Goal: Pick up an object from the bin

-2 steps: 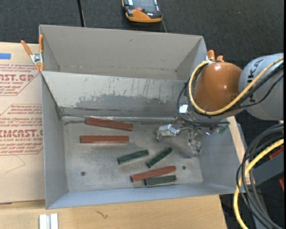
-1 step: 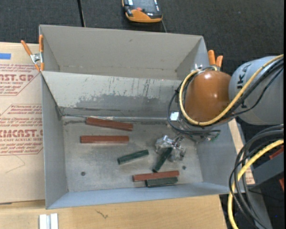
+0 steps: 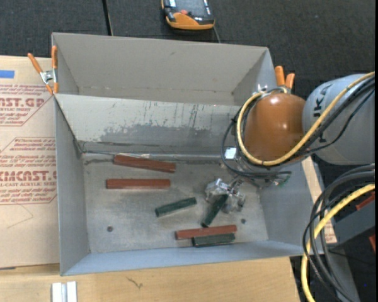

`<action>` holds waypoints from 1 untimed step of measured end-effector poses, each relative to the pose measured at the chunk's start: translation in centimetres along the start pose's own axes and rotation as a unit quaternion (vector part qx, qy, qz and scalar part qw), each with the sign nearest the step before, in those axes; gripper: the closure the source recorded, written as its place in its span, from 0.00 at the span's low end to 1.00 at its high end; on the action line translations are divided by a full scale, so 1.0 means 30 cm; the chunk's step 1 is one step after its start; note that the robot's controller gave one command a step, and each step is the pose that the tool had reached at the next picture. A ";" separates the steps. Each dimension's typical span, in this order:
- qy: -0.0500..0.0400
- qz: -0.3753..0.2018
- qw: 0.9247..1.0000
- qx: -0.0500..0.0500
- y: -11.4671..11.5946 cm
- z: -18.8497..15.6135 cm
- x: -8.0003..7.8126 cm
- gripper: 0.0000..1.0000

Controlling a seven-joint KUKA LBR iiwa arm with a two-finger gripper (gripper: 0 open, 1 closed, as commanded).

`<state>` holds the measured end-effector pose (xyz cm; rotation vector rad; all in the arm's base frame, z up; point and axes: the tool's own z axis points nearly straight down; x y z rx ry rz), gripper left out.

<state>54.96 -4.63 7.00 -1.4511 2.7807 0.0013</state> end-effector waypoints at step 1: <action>0.000 -0.030 1.000 0.002 0.078 -0.573 0.089 1.00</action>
Offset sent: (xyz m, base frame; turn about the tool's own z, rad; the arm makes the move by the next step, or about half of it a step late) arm 0.0000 0.0000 0.0000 0.0000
